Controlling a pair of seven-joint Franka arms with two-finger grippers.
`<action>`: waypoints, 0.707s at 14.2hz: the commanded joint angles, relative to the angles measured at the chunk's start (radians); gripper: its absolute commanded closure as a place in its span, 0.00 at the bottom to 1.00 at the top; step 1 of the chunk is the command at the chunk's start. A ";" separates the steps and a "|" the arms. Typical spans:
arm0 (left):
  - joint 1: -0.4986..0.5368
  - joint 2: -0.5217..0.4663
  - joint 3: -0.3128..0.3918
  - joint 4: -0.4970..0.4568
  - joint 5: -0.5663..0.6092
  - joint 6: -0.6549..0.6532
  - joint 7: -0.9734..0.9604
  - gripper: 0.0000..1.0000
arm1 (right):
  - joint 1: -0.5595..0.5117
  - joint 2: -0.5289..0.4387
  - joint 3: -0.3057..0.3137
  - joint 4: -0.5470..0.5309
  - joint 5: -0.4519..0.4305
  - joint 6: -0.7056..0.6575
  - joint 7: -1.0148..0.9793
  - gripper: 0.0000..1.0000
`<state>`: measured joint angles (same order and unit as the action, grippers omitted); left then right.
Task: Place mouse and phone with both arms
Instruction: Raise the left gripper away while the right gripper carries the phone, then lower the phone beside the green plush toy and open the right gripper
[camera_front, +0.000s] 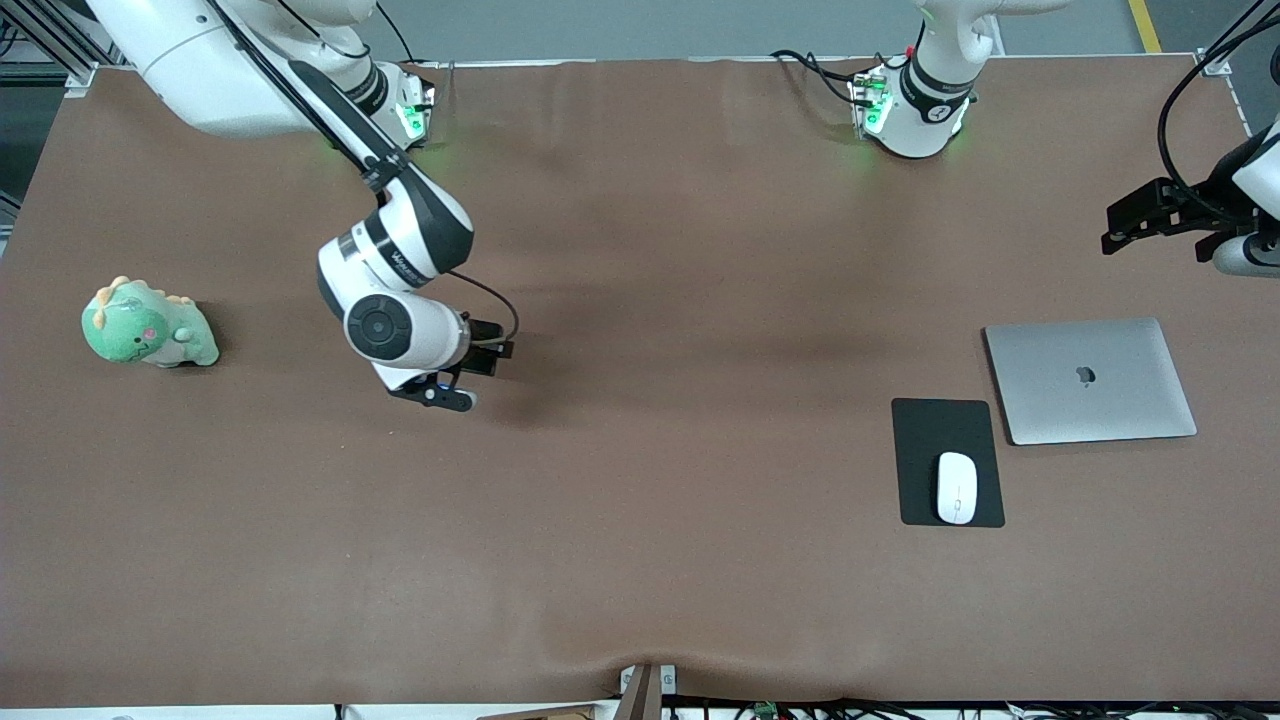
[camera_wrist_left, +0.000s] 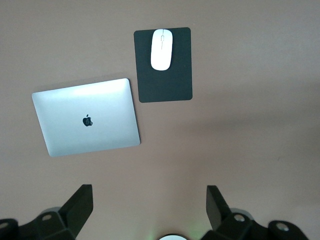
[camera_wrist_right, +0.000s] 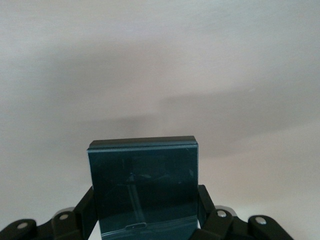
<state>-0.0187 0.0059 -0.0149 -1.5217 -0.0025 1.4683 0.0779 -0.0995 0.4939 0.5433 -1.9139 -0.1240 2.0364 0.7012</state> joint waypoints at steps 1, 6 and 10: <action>-0.009 -0.018 0.004 -0.020 -0.022 -0.011 -0.007 0.00 | -0.005 -0.092 -0.071 -0.099 0.056 -0.001 -0.155 1.00; -0.015 -0.012 0.003 -0.020 -0.027 -0.009 -0.006 0.00 | 0.000 -0.153 -0.233 -0.201 0.072 0.011 -0.409 1.00; -0.014 -0.001 0.004 -0.025 -0.017 -0.009 -0.003 0.00 | 0.004 -0.172 -0.370 -0.287 0.072 0.098 -0.622 1.00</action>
<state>-0.0301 0.0071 -0.0162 -1.5400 -0.0088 1.4663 0.0738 -0.1011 0.3743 0.2235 -2.1221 -0.0845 2.0775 0.1757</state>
